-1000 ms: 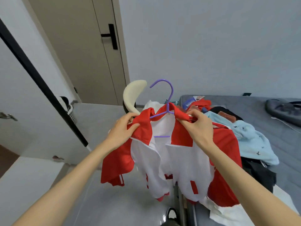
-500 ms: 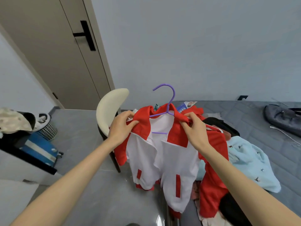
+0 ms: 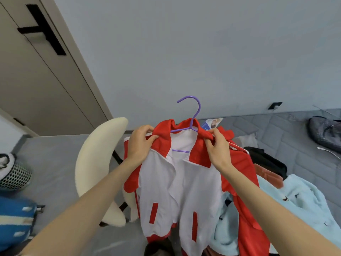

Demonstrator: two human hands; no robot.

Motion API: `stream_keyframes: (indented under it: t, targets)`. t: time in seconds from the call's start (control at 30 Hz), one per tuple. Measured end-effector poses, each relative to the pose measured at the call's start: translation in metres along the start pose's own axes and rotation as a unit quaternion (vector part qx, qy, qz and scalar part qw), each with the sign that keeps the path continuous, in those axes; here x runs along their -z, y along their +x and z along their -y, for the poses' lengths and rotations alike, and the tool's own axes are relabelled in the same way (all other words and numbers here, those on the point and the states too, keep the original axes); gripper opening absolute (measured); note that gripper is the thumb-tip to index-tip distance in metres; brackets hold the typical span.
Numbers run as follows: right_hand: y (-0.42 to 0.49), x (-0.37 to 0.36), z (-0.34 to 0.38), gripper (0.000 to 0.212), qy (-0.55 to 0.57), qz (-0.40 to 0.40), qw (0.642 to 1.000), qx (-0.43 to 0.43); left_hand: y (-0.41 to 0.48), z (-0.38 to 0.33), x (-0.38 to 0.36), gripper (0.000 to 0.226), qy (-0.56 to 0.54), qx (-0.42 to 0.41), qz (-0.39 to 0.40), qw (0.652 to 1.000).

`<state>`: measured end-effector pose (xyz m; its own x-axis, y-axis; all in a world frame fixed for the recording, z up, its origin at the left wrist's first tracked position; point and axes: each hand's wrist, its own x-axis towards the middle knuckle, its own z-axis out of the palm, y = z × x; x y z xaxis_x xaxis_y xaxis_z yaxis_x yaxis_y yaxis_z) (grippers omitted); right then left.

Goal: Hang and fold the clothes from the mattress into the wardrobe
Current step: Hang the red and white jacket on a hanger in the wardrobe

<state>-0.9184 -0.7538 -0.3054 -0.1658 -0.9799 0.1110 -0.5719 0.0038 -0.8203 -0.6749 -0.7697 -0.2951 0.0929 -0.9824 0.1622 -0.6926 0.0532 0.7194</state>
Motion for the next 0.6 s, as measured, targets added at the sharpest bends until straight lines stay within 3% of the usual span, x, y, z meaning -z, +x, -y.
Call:
stream_keyframes:
  t: [0.2, 0.3, 0.43, 0.6]
  targets:
    - [0.086, -0.054, -0.027, 0.013, -0.018, -0.004, 0.999, -0.045, 0.095, 0.047, -0.054, 0.013, 0.083, 0.020, -0.019, 0.996]
    - [0.112, -0.085, -0.056, 0.034, -0.037, 0.026, 0.993, -0.108, 0.115, 0.080, -0.093, 0.026, 0.023, 0.062, 0.015, 0.998]
    - [0.099, -0.120, -0.111, 0.057, -0.082, 0.126, 0.968, -0.200, 0.086, 0.123, -0.138, 0.043, -0.043, 0.166, 0.101, 0.980]
    - [0.032, -0.137, -0.150, 0.041, -0.120, 0.248, 0.926, -0.258, 0.005, 0.154, -0.160, 0.040, -0.054, 0.238, 0.214, 0.946]
